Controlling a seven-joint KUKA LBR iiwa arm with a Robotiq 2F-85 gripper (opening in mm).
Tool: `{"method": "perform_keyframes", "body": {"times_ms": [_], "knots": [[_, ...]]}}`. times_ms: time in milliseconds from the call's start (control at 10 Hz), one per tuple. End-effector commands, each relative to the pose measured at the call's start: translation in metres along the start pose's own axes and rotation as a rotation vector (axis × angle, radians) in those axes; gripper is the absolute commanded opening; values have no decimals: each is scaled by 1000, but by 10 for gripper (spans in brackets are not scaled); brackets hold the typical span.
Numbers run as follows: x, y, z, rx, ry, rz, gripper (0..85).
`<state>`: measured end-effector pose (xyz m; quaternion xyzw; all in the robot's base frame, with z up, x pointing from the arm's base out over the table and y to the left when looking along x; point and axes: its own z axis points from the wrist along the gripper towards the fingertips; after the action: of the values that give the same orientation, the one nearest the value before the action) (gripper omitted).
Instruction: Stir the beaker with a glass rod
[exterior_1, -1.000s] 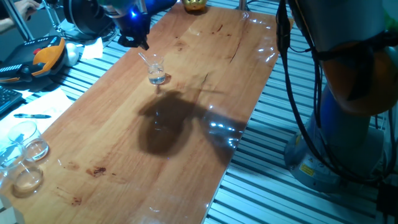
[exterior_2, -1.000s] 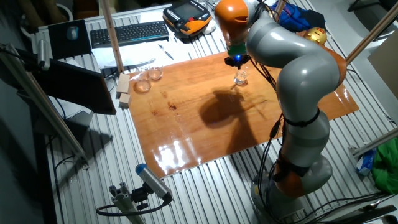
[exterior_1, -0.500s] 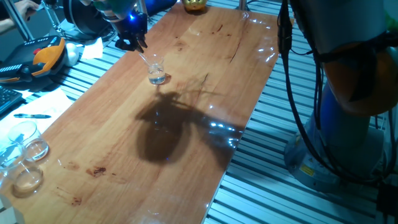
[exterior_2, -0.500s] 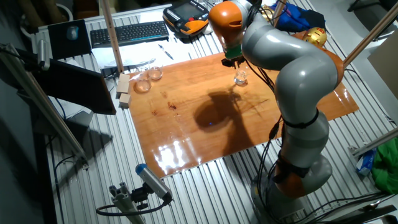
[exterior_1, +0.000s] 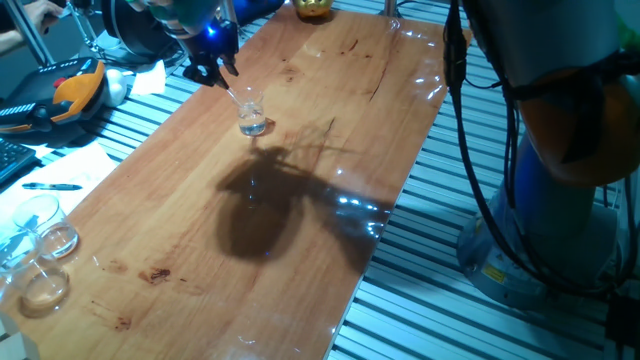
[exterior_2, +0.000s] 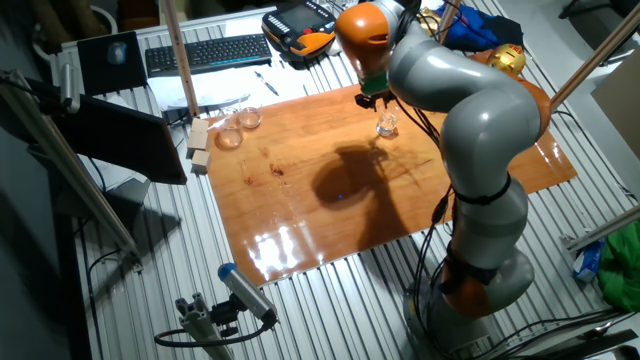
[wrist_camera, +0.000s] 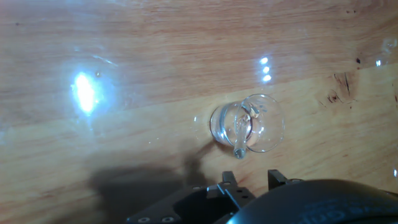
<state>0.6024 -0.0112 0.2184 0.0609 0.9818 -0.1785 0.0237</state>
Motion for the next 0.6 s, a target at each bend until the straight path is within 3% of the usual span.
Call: {"method": "perform_keyframes", "body": {"times_ms": [0, 500], "knots": [[0, 1, 1, -2, -1, -1, 510], [-3, 4, 16, 0, -17, 21, 510]]}}
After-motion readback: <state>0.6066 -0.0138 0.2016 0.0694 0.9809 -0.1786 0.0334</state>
